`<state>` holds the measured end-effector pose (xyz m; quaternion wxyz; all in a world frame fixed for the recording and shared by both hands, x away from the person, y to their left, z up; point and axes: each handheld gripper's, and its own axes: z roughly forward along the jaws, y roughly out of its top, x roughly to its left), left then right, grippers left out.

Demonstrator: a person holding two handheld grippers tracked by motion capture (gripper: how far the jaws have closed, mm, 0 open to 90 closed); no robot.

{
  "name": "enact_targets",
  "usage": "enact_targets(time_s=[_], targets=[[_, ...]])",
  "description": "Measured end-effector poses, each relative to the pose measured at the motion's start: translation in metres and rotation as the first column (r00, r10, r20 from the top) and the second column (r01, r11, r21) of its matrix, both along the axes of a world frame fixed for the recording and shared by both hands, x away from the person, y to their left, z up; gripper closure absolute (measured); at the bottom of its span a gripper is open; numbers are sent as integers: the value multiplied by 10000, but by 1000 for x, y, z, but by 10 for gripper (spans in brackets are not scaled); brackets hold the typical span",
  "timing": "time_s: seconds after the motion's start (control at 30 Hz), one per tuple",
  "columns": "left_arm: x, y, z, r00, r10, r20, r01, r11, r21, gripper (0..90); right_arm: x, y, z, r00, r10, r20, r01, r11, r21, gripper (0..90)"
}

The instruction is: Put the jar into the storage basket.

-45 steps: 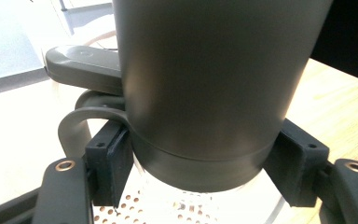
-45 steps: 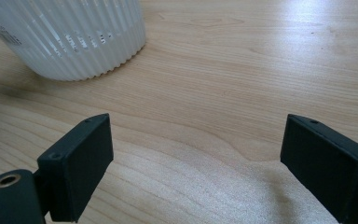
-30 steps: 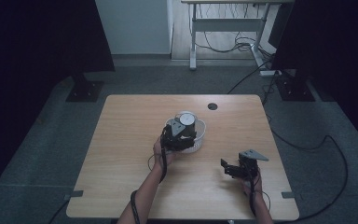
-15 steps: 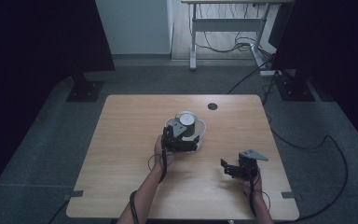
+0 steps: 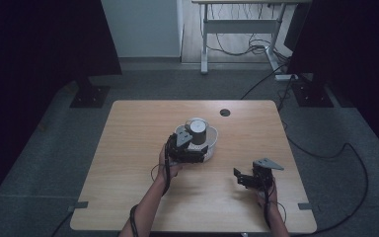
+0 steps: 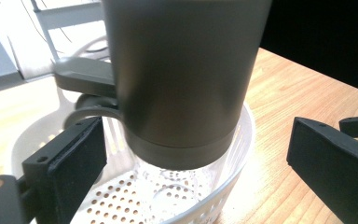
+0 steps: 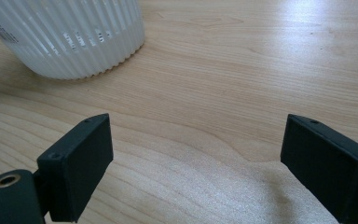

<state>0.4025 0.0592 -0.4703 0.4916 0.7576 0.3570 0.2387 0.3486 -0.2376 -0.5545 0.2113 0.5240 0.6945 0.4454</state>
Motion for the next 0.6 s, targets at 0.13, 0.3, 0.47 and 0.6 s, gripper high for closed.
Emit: enact_targets(time_s=[0.13, 0.3, 0.47, 0.6], targets=[[-7, 7, 4, 9998, 10, 221, -7, 9999, -144, 44, 0, 0, 0, 10000, -15, -2, 15, 10000, -9, 90], [-20, 23, 9, 9988, 97, 472, -83, 9995, -289, 44, 0, 0, 0, 10000, -9, 5, 9, 10000, 22, 90], [-35, 46, 9, 9973, 189, 713, -174, 9996, -220, 44, 0, 0, 0, 10000, -64, 11, 64, 10000, -51, 89], [-50, 67, 6, 9952, 319, 922, -316, 9995, -40, 43, -1, 1, 0, 10000, -75, 64, 76, 9998, -163, 87]])
